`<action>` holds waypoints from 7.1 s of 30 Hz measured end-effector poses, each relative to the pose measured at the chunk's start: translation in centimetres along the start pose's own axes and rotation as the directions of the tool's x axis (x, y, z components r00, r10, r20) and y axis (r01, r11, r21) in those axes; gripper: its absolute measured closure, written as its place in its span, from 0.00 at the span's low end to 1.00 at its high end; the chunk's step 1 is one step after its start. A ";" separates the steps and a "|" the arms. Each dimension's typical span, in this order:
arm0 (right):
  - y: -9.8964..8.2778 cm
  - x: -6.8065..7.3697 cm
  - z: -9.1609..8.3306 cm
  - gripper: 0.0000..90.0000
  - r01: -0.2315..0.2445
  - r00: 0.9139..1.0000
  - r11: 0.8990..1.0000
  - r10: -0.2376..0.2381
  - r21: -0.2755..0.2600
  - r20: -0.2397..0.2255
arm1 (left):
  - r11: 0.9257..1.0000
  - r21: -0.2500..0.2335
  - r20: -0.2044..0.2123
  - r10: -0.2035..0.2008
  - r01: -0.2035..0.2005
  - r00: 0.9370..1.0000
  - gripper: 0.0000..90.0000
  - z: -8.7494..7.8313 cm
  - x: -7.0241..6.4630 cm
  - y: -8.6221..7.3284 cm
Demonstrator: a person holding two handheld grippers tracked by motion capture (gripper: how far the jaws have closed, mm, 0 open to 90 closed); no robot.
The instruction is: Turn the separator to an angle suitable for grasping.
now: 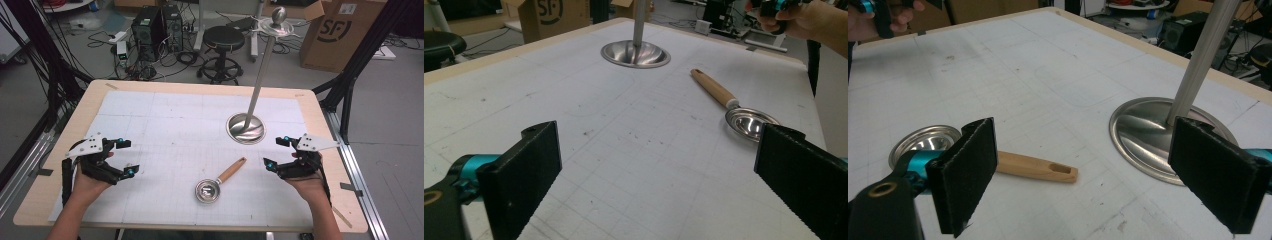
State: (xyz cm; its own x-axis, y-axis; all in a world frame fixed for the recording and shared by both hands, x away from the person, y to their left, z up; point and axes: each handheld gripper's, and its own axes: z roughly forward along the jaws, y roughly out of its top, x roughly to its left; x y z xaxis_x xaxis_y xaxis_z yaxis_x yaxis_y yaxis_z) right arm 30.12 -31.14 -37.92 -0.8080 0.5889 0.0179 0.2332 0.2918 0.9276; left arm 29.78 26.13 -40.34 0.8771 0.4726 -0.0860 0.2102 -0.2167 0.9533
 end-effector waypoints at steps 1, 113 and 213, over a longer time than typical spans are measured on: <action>0.0 0.0 0.0 0.13 -0.005 1.000 1.000 0.005 0.000 -0.005 | 1.000 0.000 0.000 0.000 0.000 1.000 0.06 0.0 0.0 0.0; -4.3 3.7 4.9 0.98 0.033 0.997 0.907 -0.002 0.420 -0.073 | 0.999 0.043 0.057 0.018 -0.021 0.998 0.06 2.4 0.1 0.2; 4.9 10.9 21.9 0.59 0.342 0.893 0.864 -0.178 0.369 -0.413 | 1.000 -0.007 0.044 0.019 -0.019 0.999 0.06 0.8 0.1 1.1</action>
State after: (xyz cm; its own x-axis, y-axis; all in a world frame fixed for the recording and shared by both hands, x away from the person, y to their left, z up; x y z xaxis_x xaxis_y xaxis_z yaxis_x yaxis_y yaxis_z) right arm 34.29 -6.77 -41.39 -0.9866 0.1633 0.0051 0.1246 0.7318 0.6700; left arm 30.48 25.26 -39.59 0.8993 0.4299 -0.0803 0.1903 -0.2193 0.9569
